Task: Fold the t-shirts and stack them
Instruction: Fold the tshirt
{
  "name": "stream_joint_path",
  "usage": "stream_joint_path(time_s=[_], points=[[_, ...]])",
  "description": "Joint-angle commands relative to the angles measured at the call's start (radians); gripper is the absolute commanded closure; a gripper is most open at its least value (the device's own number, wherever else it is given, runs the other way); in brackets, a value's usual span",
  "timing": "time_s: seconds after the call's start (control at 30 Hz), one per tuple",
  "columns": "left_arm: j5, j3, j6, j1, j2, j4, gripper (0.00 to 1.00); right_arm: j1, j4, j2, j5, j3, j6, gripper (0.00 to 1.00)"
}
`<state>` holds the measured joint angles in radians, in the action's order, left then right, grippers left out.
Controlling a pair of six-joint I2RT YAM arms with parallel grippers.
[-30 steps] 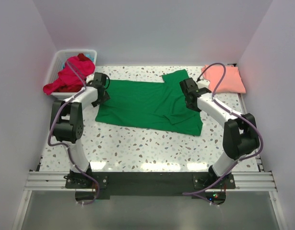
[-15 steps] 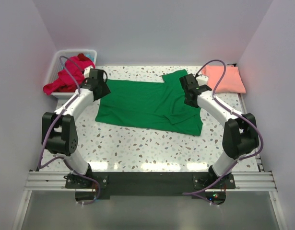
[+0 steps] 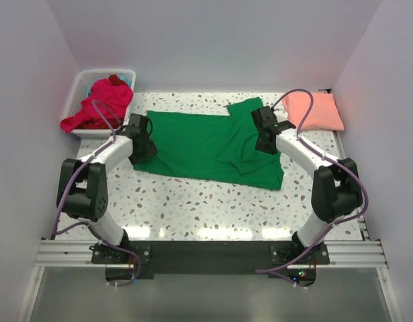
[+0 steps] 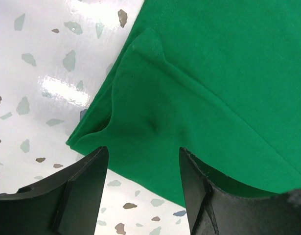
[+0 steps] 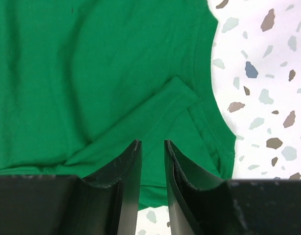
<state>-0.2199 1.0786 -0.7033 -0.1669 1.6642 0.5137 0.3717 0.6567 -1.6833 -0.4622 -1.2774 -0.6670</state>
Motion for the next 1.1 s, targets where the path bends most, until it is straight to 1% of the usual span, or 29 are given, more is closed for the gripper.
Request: stream_joint_path(time_s=[0.0,0.13,0.2,0.33,0.47,0.63,0.77,0.9,1.07], points=[[-0.008,-0.009,-0.048,0.001,0.026,-0.032,0.36,-0.001,-0.011,-0.007,0.08,0.009,0.032,0.71],[-0.088,-0.017,-0.116,0.0,0.031,0.052,0.36,0.022,-0.009,-0.012,0.155,0.026,0.069,0.71],[-0.128,-0.034,-0.127,0.0,0.019,0.092,0.36,0.033,-0.012,-0.007,0.201,0.039,0.075,0.71],[-0.164,-0.077,-0.15,0.0,0.006,0.12,0.36,0.073,-0.005,-0.012,0.246,0.067,0.093,0.71],[-0.165,-0.115,-0.168,0.0,0.023,0.129,0.36,0.104,-0.023,-0.009,0.293,0.092,0.109,0.7],[-0.177,-0.125,-0.193,0.0,0.061,0.143,0.36,0.127,-0.045,-0.027,0.324,0.092,0.119,0.64],[-0.213,-0.111,-0.232,0.0,0.085,0.209,0.36,0.128,-0.06,-0.064,0.353,0.087,0.125,0.64],[-0.249,-0.118,-0.26,0.0,0.059,0.25,0.36,0.13,-0.068,-0.101,0.362,0.087,0.13,0.64],[-0.254,-0.149,-0.28,0.0,0.016,0.278,0.36,0.131,-0.078,-0.125,0.352,0.082,0.145,0.64]])
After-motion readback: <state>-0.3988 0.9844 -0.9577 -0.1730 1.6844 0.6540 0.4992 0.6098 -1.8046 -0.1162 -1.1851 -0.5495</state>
